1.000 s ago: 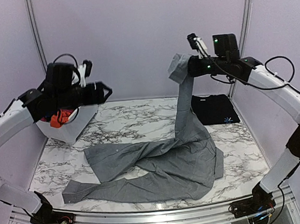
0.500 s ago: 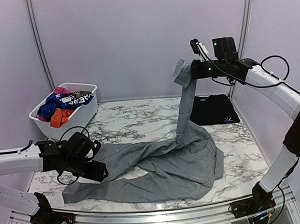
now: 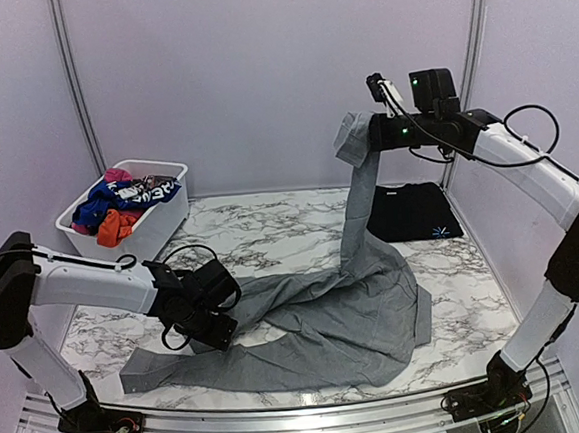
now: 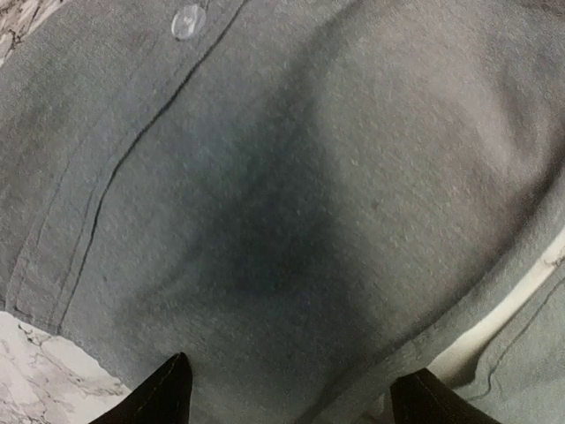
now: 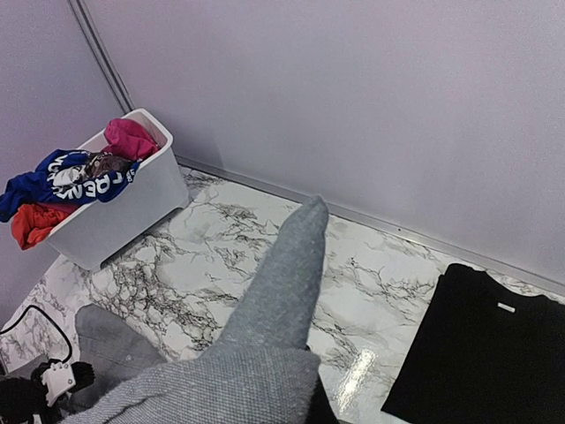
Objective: Fold and stack the mixed laundry pile
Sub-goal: Adjust the crumpled shirt at the center of the board.
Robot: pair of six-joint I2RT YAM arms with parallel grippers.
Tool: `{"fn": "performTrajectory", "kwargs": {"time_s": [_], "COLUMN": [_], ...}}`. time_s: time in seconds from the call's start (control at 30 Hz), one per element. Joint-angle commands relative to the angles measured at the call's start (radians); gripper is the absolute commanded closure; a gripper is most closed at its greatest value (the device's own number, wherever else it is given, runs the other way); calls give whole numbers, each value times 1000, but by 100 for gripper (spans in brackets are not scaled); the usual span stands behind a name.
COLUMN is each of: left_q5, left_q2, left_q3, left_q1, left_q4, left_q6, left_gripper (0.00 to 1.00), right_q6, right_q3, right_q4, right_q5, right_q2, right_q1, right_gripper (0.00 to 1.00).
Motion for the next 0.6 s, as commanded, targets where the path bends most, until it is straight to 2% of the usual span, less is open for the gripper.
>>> {"fn": "performTrajectory", "kwargs": {"time_s": [0.0,0.13,0.27,0.3,0.43,0.57], "left_q5": [-118,-141,-28,-14,58,52], "left_q2": [45,-48,-175,-199,-253,-150], "left_q3": [63,70,93,117,246,415], "left_q1": [-1,1,1,1,13,144], "left_q4": [-38,-75,-146,-189,-294,-312], "left_q6": [-1,-5,67,68,71,131], "left_gripper": [32,52,95,100,100,100], "right_q6": [-17,-28,-39,-44,-53,-21], "right_q3": [38,36,27,23,5,11], "right_q4": [-25,-48,-76,-83,-94,-64], "right_q5": [16,21,28,31,53,17], "right_q2": [-37,-52,-80,-90,-123,-101], "right_q1": [-15,-32,-54,-59,-90,-156], "right_gripper": [100,100,100,100,100,100]}}
